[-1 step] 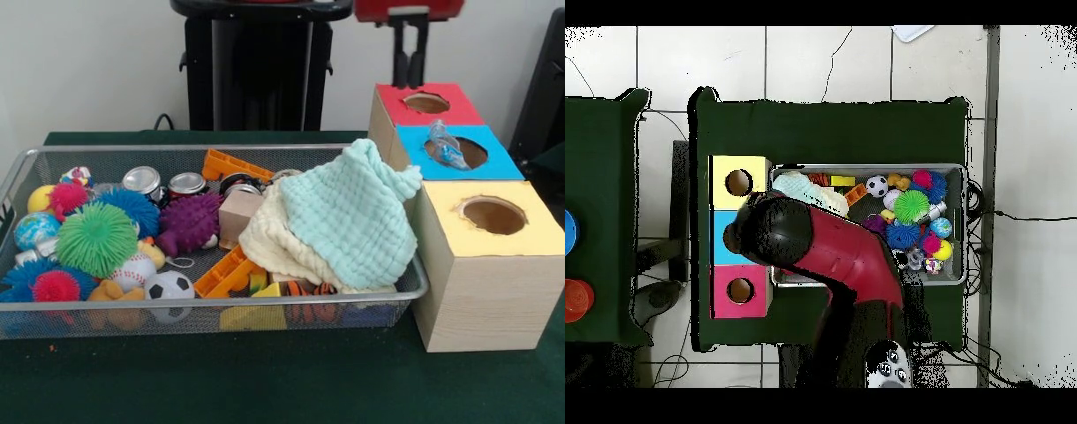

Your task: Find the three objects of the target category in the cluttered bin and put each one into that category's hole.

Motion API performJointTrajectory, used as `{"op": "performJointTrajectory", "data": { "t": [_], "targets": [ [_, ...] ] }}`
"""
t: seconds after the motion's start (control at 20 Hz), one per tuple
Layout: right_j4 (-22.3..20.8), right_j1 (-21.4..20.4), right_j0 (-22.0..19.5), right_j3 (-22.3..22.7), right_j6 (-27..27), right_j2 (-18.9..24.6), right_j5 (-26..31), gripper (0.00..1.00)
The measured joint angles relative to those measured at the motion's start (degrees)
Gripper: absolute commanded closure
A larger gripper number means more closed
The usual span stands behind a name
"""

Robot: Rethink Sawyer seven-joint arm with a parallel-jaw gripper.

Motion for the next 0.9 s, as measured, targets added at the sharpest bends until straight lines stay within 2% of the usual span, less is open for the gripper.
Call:
{"op": "performJointTrajectory", "data": {
  "t": [0.1, 0.25, 0.4, 0.6, 0.9],
  "targets": [
    [-0.5, -0.7, -2.3, 1.2, 0.0, 0.1, 0.0, 1.0],
    [-0.9, -0.6, -2.7, 2.1, 0.0, 0.0, 0.0, 1.0],
    [-1.0, -0.1, -1.7, 2.8, 0.0, 0.0, 0.0, 1.0],
    [-1.0, 0.8, 2.1, 3.3, 0.0, 0.2, 0.0, 1.0],
    [-1.0, 1.3, 5.4, 3.9, 0.0, 0.3, 0.0, 1.0]
  ]
}}
